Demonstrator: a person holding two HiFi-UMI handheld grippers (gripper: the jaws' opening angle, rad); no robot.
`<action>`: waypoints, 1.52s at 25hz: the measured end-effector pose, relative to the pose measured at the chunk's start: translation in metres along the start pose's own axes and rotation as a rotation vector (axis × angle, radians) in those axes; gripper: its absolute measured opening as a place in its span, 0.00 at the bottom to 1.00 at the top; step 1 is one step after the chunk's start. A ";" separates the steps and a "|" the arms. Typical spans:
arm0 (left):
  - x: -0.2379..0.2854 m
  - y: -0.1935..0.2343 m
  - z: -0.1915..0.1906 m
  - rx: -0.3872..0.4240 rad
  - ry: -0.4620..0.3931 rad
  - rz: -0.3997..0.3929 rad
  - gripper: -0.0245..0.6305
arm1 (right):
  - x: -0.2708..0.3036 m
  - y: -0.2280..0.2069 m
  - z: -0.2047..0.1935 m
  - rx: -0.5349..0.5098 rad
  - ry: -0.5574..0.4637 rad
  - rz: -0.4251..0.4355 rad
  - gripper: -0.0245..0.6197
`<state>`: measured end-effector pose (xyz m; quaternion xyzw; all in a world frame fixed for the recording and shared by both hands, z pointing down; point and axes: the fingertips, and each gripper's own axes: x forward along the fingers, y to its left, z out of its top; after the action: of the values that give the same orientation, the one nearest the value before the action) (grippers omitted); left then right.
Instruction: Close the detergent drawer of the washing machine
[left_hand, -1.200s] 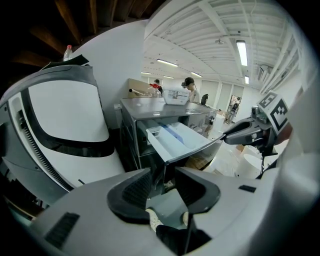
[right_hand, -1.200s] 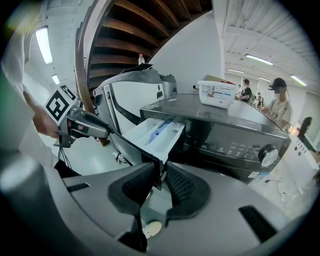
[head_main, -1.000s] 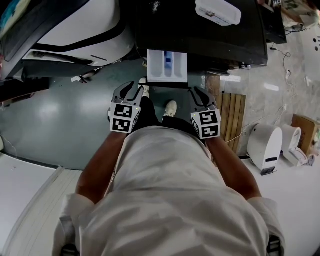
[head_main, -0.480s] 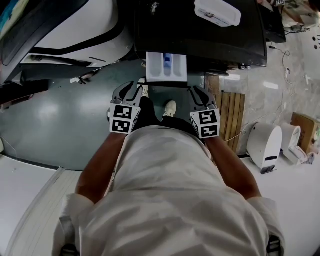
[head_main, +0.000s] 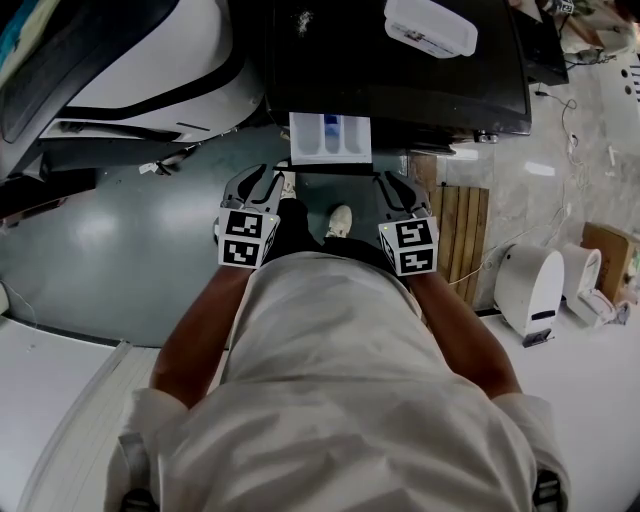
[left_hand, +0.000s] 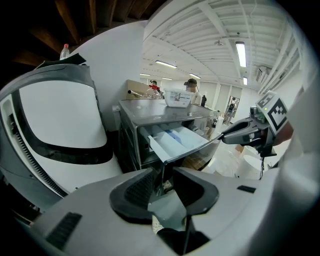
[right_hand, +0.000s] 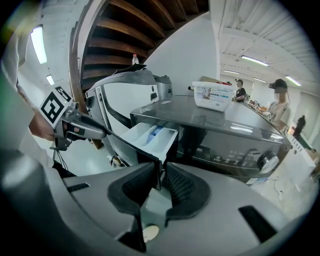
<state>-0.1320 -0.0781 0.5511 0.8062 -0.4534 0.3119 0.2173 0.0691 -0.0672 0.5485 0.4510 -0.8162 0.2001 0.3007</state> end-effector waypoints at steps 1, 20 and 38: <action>0.001 0.001 0.001 0.001 -0.001 -0.002 0.23 | 0.001 -0.001 0.001 0.002 0.001 -0.002 0.13; 0.018 0.016 0.019 0.010 -0.001 -0.025 0.23 | 0.019 -0.015 0.019 0.031 0.004 -0.025 0.13; 0.031 0.026 0.029 0.015 -0.007 -0.027 0.24 | 0.030 -0.025 0.028 0.054 0.011 -0.035 0.13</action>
<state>-0.1339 -0.1278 0.5538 0.8149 -0.4409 0.3095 0.2139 0.0689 -0.1155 0.5492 0.4720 -0.8008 0.2194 0.2963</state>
